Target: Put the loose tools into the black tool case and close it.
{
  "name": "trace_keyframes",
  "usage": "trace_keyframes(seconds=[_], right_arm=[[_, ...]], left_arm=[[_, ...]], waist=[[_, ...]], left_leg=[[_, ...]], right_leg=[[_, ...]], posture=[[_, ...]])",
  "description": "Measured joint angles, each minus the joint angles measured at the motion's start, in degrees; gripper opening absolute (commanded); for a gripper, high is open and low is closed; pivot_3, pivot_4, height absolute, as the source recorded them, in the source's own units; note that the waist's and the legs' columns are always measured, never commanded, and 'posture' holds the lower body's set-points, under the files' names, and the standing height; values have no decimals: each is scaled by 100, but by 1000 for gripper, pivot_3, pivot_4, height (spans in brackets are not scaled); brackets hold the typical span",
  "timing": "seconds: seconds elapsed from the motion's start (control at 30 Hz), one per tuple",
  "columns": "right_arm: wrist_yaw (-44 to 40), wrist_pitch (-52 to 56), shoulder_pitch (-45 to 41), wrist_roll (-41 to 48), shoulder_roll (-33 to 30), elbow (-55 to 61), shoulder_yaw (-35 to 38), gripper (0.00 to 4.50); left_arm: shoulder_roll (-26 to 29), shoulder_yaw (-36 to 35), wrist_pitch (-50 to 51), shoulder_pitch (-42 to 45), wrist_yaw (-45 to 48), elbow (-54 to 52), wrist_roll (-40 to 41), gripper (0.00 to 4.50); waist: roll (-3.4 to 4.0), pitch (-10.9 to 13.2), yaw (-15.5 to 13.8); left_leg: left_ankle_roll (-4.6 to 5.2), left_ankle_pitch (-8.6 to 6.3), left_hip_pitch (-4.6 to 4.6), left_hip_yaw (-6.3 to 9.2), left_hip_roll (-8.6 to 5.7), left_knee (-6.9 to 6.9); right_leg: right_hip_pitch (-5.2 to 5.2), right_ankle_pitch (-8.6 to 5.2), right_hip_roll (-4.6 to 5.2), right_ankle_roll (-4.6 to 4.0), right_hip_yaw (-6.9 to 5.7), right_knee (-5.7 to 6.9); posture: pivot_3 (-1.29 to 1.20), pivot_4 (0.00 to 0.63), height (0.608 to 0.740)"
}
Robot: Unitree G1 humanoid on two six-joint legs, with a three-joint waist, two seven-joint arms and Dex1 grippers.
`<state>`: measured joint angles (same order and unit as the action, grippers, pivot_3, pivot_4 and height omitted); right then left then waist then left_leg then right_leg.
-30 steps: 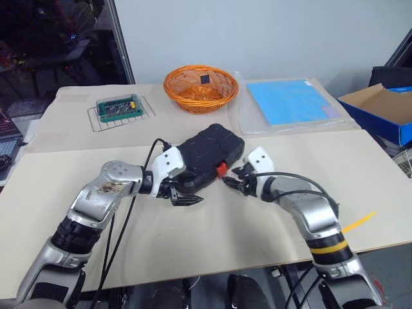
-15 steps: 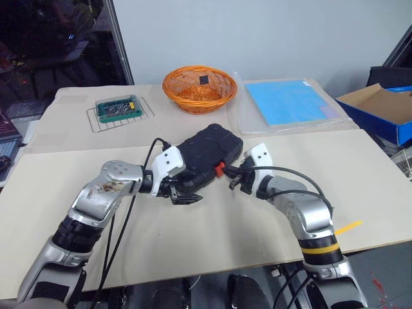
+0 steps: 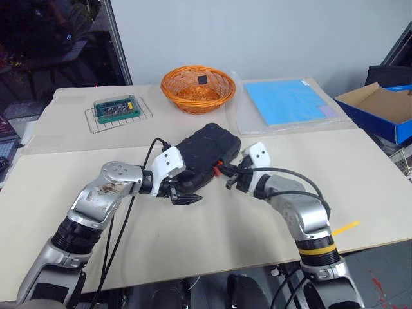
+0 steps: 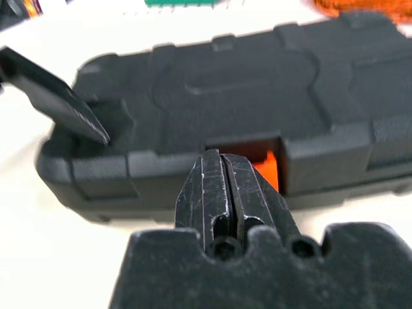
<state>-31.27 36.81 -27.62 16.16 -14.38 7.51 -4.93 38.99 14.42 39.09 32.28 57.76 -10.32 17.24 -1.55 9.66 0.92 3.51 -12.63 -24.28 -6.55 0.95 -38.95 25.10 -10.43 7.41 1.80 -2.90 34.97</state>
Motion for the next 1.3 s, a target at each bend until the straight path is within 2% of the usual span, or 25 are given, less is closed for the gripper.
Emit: trace_keyframes(seconds=[0.53, 1.0, 1.17, 1.23, 1.27, 1.3], right_arm=[[-107, -445, -488, -653, -153, -996, -594, 6], [-28, -540, -431, -823, -80, -1253, -599, 6], [23, -1336, -153, -867, -52, -1184, -539, 6], [-9, -1391, 7, -779, -54, -960, -437, 584], [-69, -1359, 134, -620, -85, -681, -321, 736], [-220, -1228, 328, -366, -256, -202, -219, 1100]], left_arm=[[-24, 1, -14, -135, -150, -6, -4, 4500], [-102, 17, -62, -179, -235, 127, -19, 4500], [-227, -173, -318, -408, -300, 90, 17, 4500], [-509, -496, -432, -640, -340, 75, 242, 4500], [-655, -667, -510, -790, -360, 49, 395, 4500], [-768, -914, -434, -940, -360, -41, 732, 4500]], waist=[[5, -49, 20], [8, -174, -4], [15, -170, -15], [25, -161, -17], [27, -156, -20], [24, -141, -33]], left_leg=[[-18, -11, 38, 0, 3, 8], [-35, -20, 69, 0, 10, 26], [-35, -21, 50, -1, 9, 42], [-35, -20, 34, -3, 8, 49], [-34, -19, 8, -4, 6, 50], [-30, -14, -27, -1, 4, 49]], right_leg=[[-8, -3, 2, -3, 0, -5], [-21, -6, 13, -5, 6, -11], [-2, -6, 17, -4, 8, -24], [7, -5, 19, -5, 10, -29], [13, -5, 20, -6, 9, -29], [38, 14, 17, -24, 5, -26]], posture=[[0, 150, 740], [0, 150, 740], [0, 150, 740], [0, 150, 740], [0, 150, 740], [0, 150, 740]])
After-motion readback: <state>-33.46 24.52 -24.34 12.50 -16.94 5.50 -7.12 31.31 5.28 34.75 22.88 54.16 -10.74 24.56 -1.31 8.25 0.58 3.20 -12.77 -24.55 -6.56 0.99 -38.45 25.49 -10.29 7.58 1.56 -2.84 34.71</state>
